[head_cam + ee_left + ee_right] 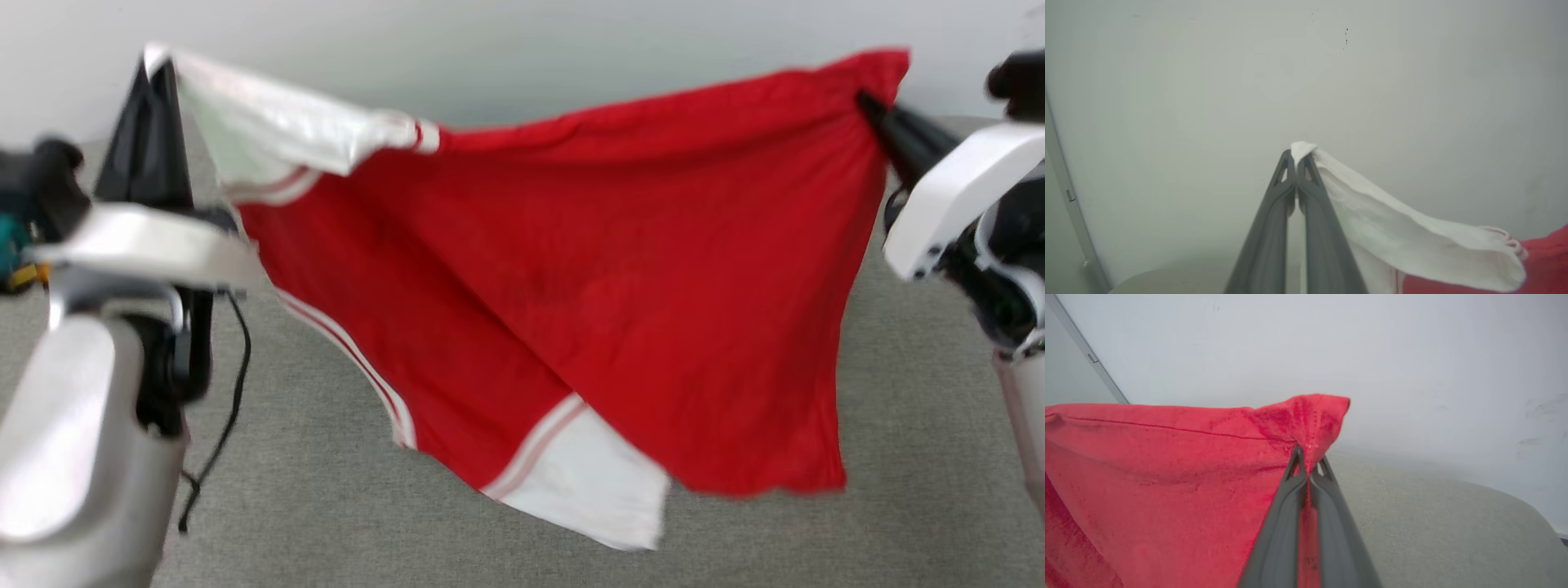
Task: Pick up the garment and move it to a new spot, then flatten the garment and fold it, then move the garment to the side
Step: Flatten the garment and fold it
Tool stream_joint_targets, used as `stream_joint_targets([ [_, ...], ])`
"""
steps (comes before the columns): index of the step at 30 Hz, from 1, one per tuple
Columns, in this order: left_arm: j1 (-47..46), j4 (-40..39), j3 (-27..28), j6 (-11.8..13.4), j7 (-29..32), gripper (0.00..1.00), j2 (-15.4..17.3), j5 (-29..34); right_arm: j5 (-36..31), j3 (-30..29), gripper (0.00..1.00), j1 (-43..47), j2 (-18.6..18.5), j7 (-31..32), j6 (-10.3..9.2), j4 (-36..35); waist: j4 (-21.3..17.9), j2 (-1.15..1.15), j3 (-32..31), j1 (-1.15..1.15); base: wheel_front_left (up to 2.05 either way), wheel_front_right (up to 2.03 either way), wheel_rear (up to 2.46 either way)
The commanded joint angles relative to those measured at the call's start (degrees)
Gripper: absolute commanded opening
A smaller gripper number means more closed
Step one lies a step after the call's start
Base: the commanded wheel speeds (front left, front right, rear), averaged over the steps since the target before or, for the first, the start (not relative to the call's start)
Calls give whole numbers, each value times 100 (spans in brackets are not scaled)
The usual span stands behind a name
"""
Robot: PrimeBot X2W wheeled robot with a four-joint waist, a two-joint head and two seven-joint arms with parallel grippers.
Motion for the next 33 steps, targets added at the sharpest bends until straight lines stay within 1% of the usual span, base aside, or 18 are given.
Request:
stream_joint_targets([
  [1,-202,92,-4,-52,20,0,3,5,-85,-48,0,-135,42,-79,-3,-11,-60,0,-47,0,0,0,0],
  [4,-995,438,-60,-174,91,0,20,61,-344,-174,0,-544,127,-231,-3,6,-95,0,77,0,0,0,0],
  [7,-1848,732,-96,-247,55,0,-17,133,-503,-337,0,-1027,138,-365,-4,54,-101,0,325,0,0,0,0],
  [10,-2812,988,-182,-381,17,0,-16,274,-589,-460,0,-1719,98,-552,-4,85,-98,0,710,0,0,0,0],
  [14,-4112,1299,-262,-483,12,0,-9,477,-613,-604,0,-2702,29,-688,-4,157,-110,0,1330,0,0,0,0],
  [20,-5683,1624,-294,-568,39,0,53,690,-596,-659,0,-4098,-23,-812,-4,384,-176,0,2228,0,0,0,0],
  [23,-6206,1796,-314,-588,10,0,21,749,-590,-598,0,-4682,-35,-971,-4,606,-204,0,2625,0,0,0,0],
  [27,-6686,2151,-360,-626,-46,0,-26,799,-563,-493,0,-5298,-16,-1214,-4,1026,-225,0,3066,0,0,0,0],
  [33,-6794,2910,-466,-696,-195,0,-158,760,-410,-220,0,-5774,134,-1591,-4,1880,-231,0,3425,0,0,0,0],
])
